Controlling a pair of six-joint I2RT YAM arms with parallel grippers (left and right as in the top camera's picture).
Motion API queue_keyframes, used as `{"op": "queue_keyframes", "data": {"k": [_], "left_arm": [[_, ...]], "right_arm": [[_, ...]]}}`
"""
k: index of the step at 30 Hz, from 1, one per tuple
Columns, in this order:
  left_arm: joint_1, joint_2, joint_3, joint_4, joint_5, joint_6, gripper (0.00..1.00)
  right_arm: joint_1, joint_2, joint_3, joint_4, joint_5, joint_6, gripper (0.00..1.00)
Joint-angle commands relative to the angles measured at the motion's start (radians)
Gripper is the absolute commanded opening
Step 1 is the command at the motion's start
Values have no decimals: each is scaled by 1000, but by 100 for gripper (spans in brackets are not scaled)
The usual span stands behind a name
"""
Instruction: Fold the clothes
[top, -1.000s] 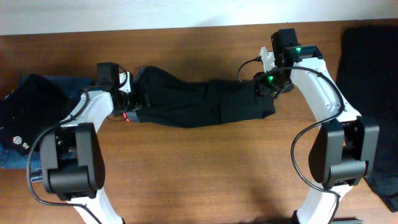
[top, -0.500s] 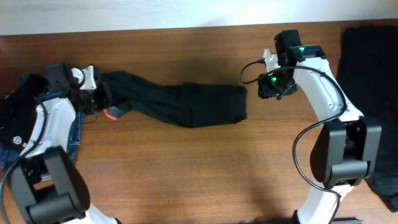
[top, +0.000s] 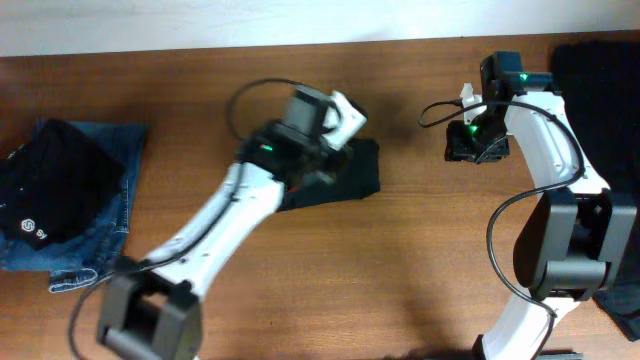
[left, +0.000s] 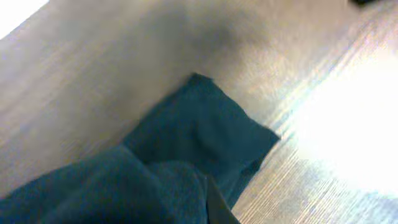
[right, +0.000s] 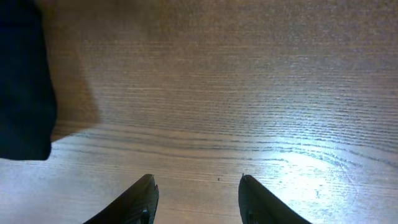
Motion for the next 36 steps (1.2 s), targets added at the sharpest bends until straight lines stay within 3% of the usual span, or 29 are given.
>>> {"op": "queue_keyframes", "data": {"k": [1, 7, 12, 13, 14, 15, 16, 19, 22, 24, 27, 31, 36], "left_arm": [[-9, 56, 18, 14, -69, 60, 0], [-8, 57, 18, 91, -68, 60, 0], [-10, 109, 18, 265, 75, -11, 4], [-12, 135, 18, 268, 126, -31, 29], [-19, 166, 18, 257, 193, -43, 76], [-23, 172, 18, 225, 222, -43, 96], [-22, 163, 21, 186, 220, -43, 99], [38, 63, 41, 109, 183, -43, 99], [159, -82, 41, 93, 135, -44, 99], [302, -159, 41, 21, 130, -60, 99], [437, -158, 41, -100, 130, -157, 99], [534, -158, 41, -191, 134, -159, 99], [537, -158, 41, -194, 133, -159, 99]], "right_arm": [[2, -6, 4, -3, 5, 9, 47], [2, -6, 4, -6, 5, 9, 47], [2, -6, 4, -6, 5, 9, 47], [2, -6, 4, -6, 5, 9, 47], [2, -6, 4, -6, 5, 9, 47], [2, -6, 4, -7, 5, 9, 47], [2, -6, 4, -9, 5, 9, 48], [2, -6, 4, -13, -27, -5, 48], [9, -6, 4, -15, -215, -122, 51], [63, -6, 4, -33, -377, -250, 51], [197, -5, 4, -24, -388, -265, 52], [389, -3, -15, 78, -386, -128, 55], [464, 0, -107, 274, -385, 82, 62]]}}
